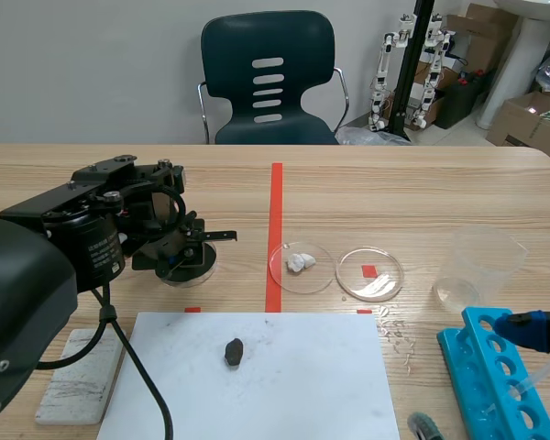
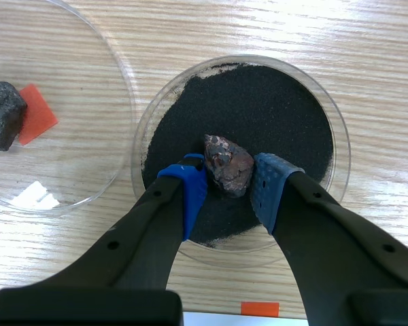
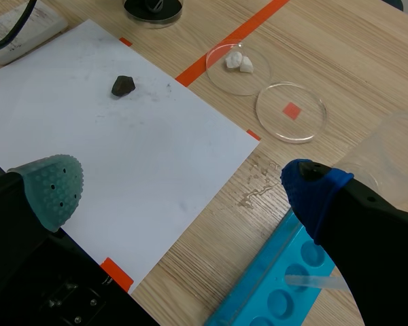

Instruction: Lower the mineral onto the iron filings and hold still

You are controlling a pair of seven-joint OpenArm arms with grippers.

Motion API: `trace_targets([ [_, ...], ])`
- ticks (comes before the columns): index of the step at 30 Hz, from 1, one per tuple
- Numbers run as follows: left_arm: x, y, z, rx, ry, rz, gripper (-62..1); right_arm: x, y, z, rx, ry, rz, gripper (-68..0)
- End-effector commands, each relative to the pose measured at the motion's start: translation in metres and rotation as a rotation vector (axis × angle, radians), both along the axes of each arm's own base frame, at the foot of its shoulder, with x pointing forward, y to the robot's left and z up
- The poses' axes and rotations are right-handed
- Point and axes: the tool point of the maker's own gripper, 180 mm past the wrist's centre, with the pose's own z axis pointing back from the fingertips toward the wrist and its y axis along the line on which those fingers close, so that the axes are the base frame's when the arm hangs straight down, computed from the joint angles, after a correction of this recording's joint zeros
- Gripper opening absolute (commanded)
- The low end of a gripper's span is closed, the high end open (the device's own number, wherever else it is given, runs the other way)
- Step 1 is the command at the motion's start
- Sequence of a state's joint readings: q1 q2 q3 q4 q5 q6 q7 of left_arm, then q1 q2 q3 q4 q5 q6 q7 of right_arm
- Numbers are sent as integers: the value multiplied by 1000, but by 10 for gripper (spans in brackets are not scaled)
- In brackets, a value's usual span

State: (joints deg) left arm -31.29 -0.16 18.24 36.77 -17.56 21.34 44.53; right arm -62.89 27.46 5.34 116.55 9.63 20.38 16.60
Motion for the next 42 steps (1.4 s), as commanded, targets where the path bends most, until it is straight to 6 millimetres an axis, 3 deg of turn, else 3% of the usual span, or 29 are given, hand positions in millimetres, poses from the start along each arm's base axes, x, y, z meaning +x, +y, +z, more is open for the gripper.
trace_targets([
  [1,8,-2,8,-5,-22,-1,-493,3,2,8,21,-27,4,-65],
  [8,10,-10,21,-38,-76,-14,-493,3,2,8,21,-27,4,-65],
  [13,13,-12,53,-57,-192,-38,-493,3,2,8,21,-27,4,-65],
  [24,-14,21,114,9,-438,-105,-493,3,2,8,21,-27,4,-65],
  [29,-37,27,142,64,-594,-214,-493,3,2,8,21,-27,4,-65],
  [33,-64,3,156,49,-696,-434,-493,3,2,8,21,-27,4,-65],
  [37,-106,-26,176,-51,-805,-662,-493,3,2,8,21,-27,4,-65],
  [42,-137,-30,187,-110,-827,-734,-493,3,2,8,21,-27,4,-65],
])
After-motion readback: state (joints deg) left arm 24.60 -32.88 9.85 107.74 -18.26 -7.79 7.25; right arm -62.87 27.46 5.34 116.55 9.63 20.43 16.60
